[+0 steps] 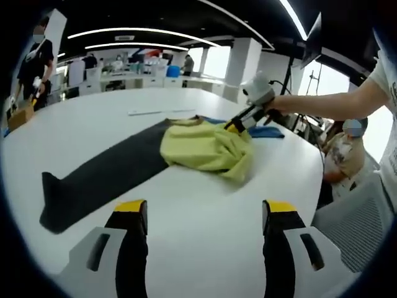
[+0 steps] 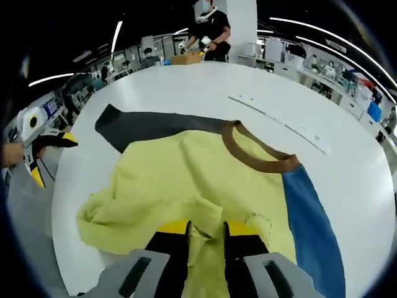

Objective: Fold the garment on the visible template until the final outline fits inside the template.

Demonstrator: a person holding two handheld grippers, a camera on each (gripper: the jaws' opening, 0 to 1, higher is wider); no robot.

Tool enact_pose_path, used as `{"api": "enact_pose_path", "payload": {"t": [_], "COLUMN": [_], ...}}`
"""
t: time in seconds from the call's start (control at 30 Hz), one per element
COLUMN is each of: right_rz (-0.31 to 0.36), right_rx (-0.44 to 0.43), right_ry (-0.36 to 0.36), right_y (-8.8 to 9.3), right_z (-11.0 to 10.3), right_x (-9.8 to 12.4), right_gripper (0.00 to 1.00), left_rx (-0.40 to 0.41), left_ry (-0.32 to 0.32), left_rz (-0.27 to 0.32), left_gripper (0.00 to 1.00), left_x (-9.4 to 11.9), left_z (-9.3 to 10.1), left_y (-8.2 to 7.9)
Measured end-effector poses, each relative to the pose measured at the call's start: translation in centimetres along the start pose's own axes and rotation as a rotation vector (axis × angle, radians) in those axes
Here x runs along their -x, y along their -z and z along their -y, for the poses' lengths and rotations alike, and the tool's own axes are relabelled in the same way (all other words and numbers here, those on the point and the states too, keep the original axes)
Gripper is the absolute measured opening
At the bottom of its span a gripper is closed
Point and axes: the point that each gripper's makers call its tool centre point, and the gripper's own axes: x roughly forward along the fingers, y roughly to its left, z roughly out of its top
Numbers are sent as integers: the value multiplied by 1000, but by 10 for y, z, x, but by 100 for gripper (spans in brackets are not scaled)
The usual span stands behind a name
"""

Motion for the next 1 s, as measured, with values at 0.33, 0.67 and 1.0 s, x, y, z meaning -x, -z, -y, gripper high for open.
{"api": "enact_pose_path", "payload": {"t": [0.33,0.67,1.0], "right_rz": [98,110,106], "right_rx": [-31,-39,-66], "right_ry": [26,-14,-50], "right_y": [-10,7,24], "right_z": [-16,-50,-70], "right_x": [40,58,56], "right_gripper": [35,33,24], "left_rx": [25,69,134], "left_ry": [23,51,65], "left_rz": [5,15,-9], "left_gripper": [65,59,52], "left_x": [-14,-35,-57], "left_z": [10,22,30], "left_y": [-9,-14,-8]}}
